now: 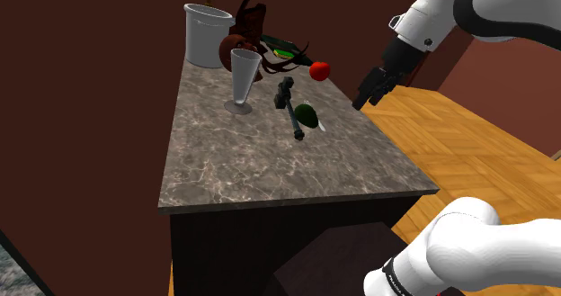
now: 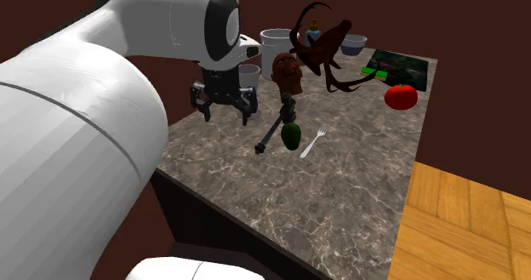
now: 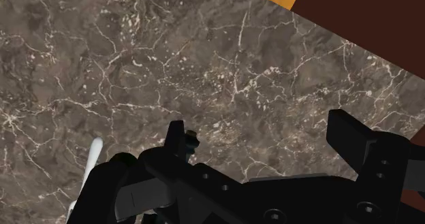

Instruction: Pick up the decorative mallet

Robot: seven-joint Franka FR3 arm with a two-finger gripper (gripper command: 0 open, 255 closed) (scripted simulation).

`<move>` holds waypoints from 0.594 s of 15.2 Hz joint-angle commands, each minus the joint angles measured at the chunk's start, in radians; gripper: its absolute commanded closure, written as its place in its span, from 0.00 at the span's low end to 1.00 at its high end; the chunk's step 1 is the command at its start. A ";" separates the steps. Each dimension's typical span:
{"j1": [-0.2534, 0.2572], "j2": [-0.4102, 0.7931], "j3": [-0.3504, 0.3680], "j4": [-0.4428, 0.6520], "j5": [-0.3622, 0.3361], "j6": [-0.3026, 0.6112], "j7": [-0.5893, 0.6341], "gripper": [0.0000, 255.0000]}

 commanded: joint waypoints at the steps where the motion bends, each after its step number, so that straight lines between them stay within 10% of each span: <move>1: 0.000 0.000 0.000 0.000 0.000 0.000 0.000 0.00; 9: -0.032 0.225 -0.041 0.013 0.035 0.251 0.021 0.00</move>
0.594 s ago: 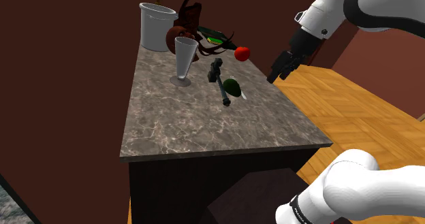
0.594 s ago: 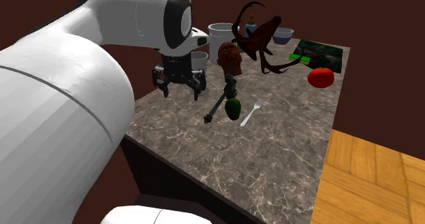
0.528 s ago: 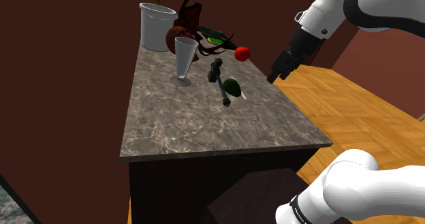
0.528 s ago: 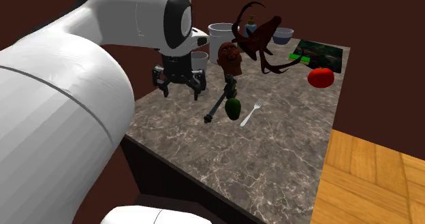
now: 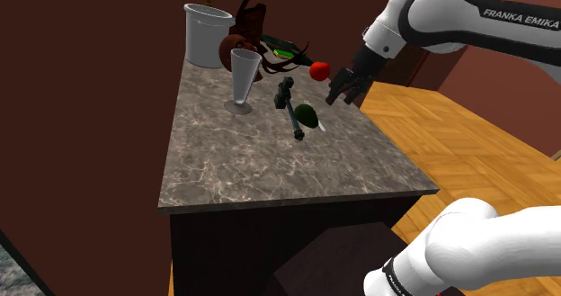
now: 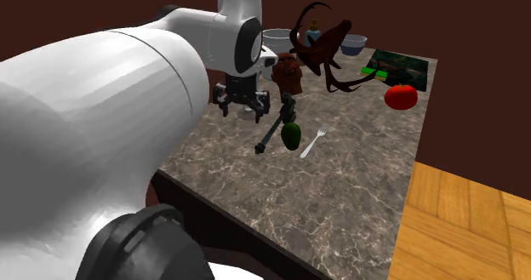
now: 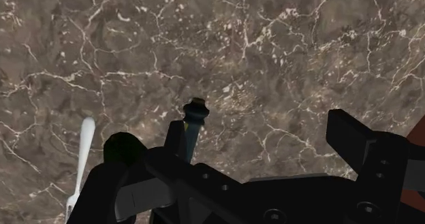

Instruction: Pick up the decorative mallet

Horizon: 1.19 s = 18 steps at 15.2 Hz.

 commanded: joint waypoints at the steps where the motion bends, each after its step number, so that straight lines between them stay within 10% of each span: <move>1: -0.007 0.068 -0.013 0.019 0.011 0.061 0.001 0.00; 18: -0.043 0.645 -0.110 0.332 0.206 0.389 -0.031 0.00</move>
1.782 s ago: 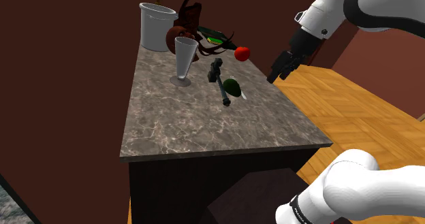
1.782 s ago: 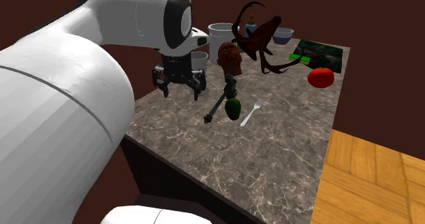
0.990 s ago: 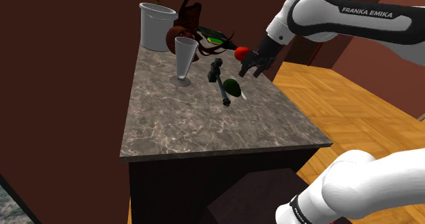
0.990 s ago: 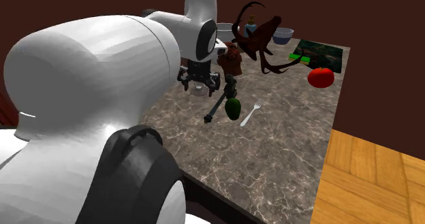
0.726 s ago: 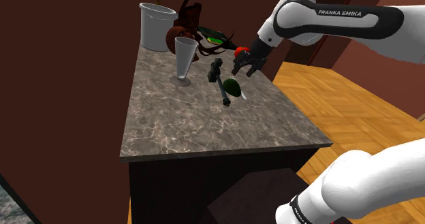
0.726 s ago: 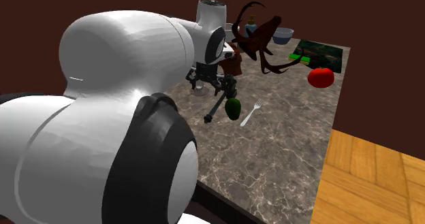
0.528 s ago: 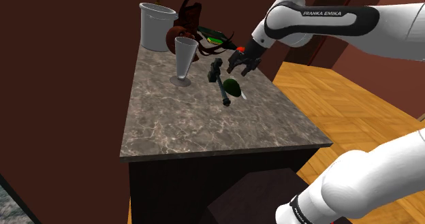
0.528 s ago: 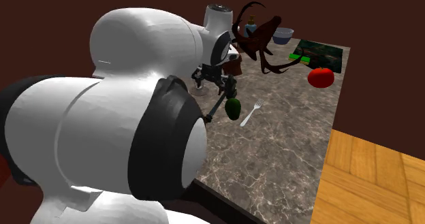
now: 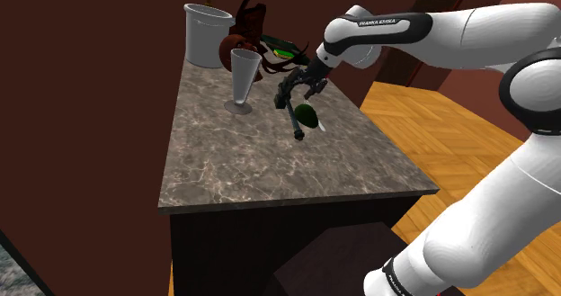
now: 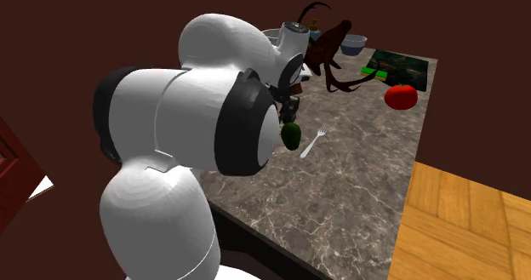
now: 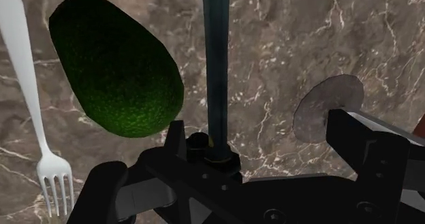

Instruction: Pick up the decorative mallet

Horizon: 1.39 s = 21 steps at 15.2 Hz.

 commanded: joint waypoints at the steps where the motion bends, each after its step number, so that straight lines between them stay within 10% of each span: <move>1: -0.007 0.066 -0.008 0.054 0.032 0.018 -0.005 0.00; 12: -0.015 0.150 -0.005 0.038 0.088 0.117 -0.049 0.00; 13: -0.016 0.149 -0.005 0.034 0.089 0.119 -0.051 1.00; 21: -0.014 0.149 -0.004 0.030 0.089 0.124 -0.049 1.00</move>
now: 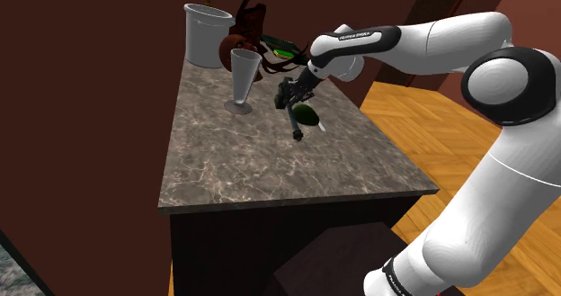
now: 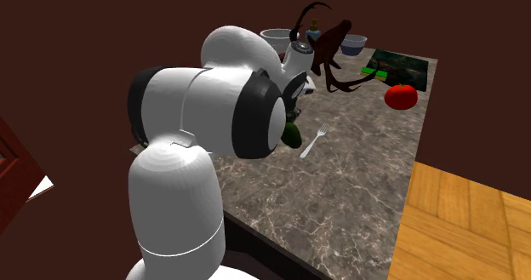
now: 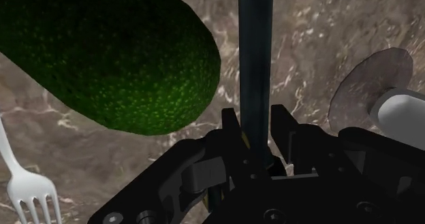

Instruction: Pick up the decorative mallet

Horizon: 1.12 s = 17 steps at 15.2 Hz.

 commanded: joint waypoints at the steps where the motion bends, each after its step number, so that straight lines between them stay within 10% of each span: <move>1: -0.001 0.003 -0.001 0.003 -0.003 -0.011 0.000 1.00; 17: -0.002 -0.050 -0.011 0.137 -0.058 -0.190 0.072 1.00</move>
